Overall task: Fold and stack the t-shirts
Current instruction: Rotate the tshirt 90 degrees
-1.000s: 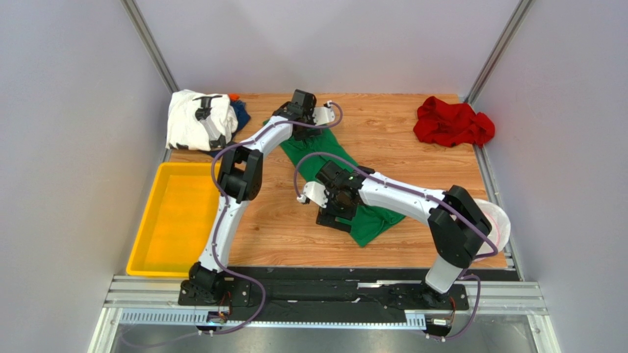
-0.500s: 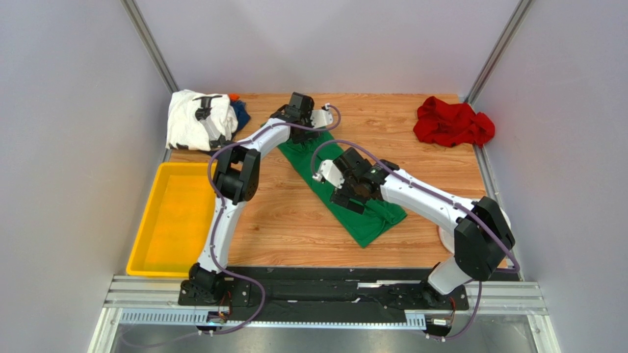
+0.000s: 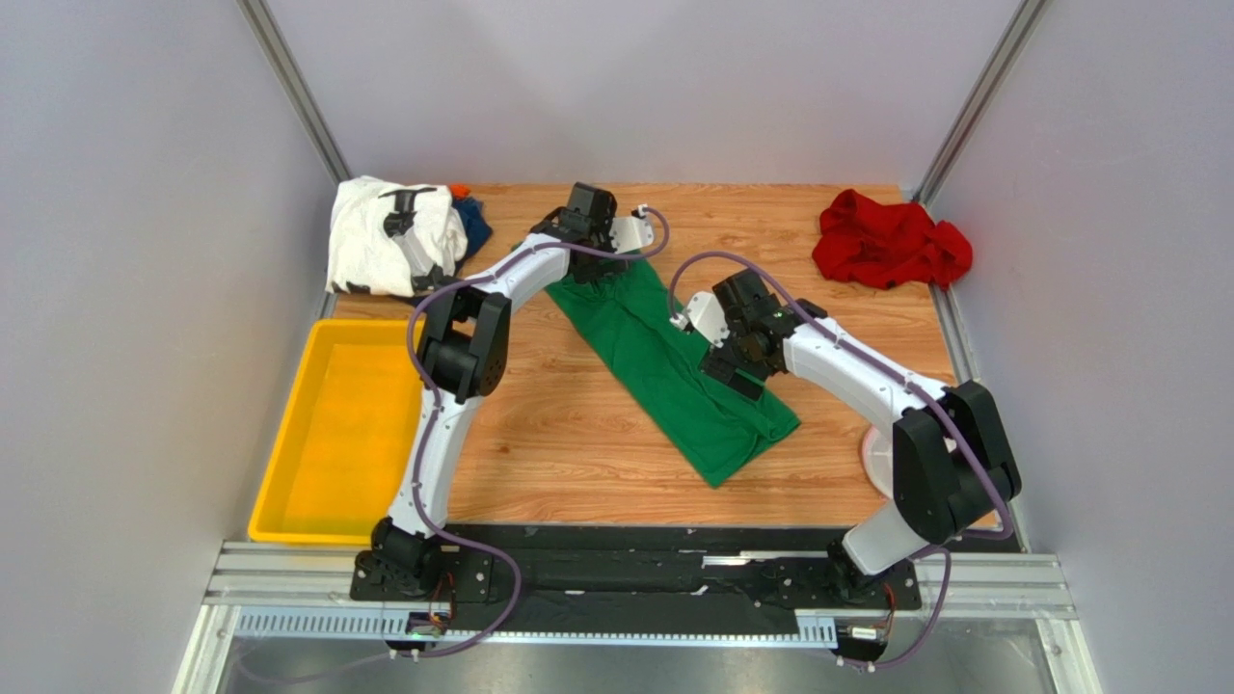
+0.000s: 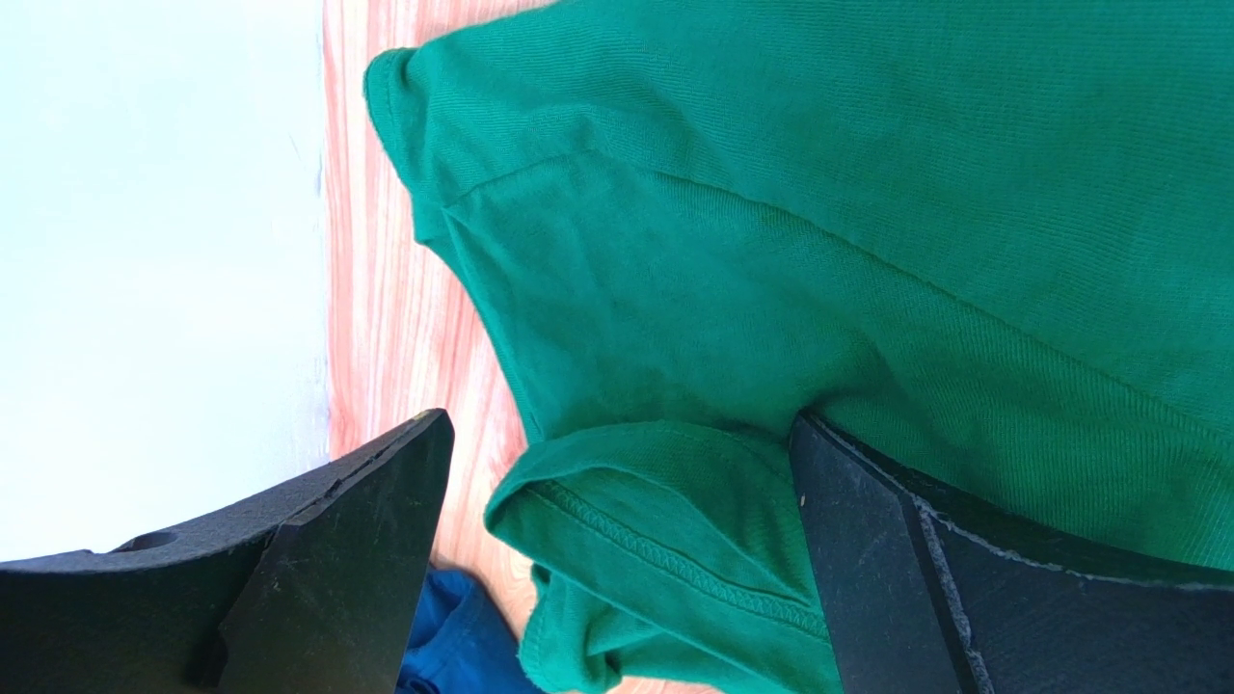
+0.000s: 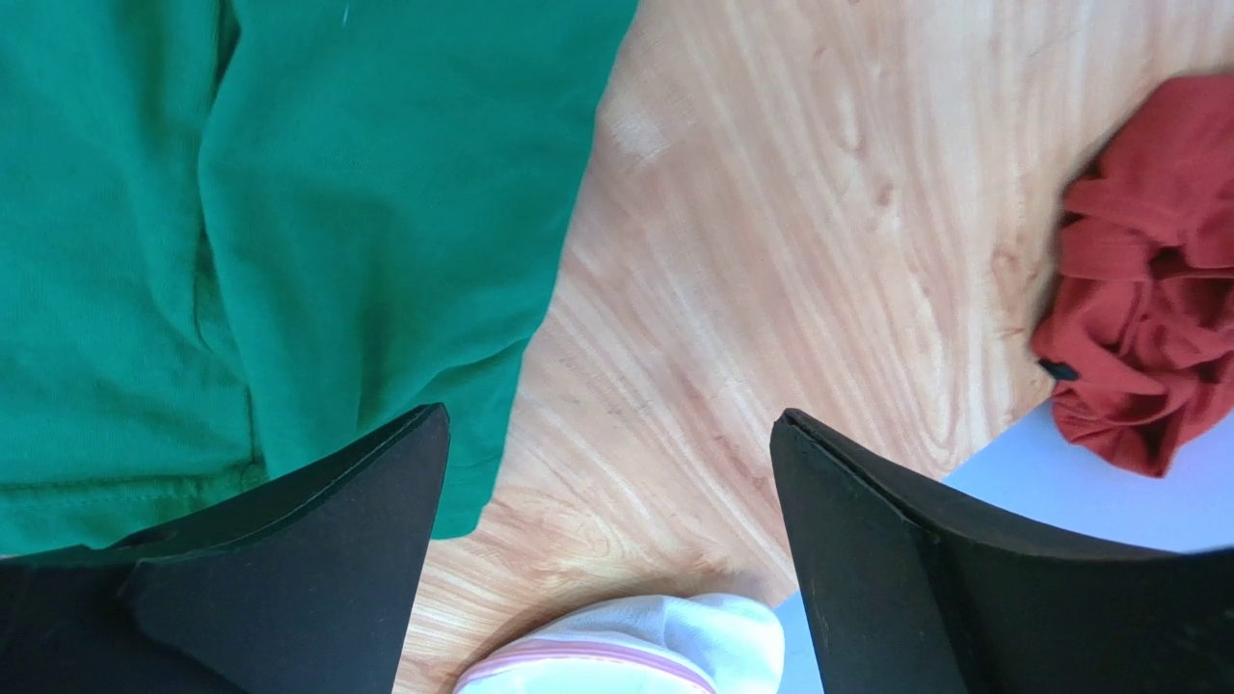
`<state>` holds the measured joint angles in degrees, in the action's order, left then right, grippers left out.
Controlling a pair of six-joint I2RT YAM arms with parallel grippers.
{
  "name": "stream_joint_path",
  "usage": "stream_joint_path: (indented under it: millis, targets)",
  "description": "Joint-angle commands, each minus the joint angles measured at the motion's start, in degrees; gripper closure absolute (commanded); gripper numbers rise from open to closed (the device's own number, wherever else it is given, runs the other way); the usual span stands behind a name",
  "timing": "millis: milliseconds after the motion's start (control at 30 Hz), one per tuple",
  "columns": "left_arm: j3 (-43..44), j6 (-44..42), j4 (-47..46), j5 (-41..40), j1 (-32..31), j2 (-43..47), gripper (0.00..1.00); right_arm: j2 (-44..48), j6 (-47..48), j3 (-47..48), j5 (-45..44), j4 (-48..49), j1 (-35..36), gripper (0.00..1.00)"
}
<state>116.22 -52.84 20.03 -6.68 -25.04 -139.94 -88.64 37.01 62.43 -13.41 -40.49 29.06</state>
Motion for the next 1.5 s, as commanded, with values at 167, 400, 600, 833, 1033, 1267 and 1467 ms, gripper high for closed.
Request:
stream_joint_path:
  millis: [167, 400, 600, 833, 1033, 1267, 1467]
  targets:
    - [-1.4, 0.5, 3.4, 0.6, -0.2, 1.3, 0.04, 1.7, 0.7, -6.4, 2.2, 3.2, -0.4, 0.14]
    - [-2.1, -0.1, 3.2, 0.1, -0.2, 0.9, 0.04, 1.6, -1.9, -7.5, 6.1, 2.3, -0.1, 0.14]
    - [-1.3, -0.2, 3.4, 0.0, -0.2, 0.3, 0.04, 1.7, -3.0, -6.4, 7.5, 0.9, 1.3, 0.14]
    - [-0.9, -0.7, 3.8, -0.1, -0.2, 0.0, 0.04, 0.0, -3.5, -7.1, 8.8, 1.5, 2.4, 0.14]
    - [1.5, -1.2, 5.3, 0.5, -0.2, -1.4, 0.04, -2.1, -4.0, -8.6, 10.3, 2.8, 3.1, 0.14]
    - [3.7, -3.1, 5.4, 1.1, -0.2, -2.6, 0.04, -3.5, -4.6, -9.4, 11.7, 3.0, 4.9, 0.15]
    - [6.6, -5.0, 4.7, 1.2, -0.5, -4.8, 0.04, -4.1, -5.4, -8.4, 12.5, 2.6, 7.2, 0.15]
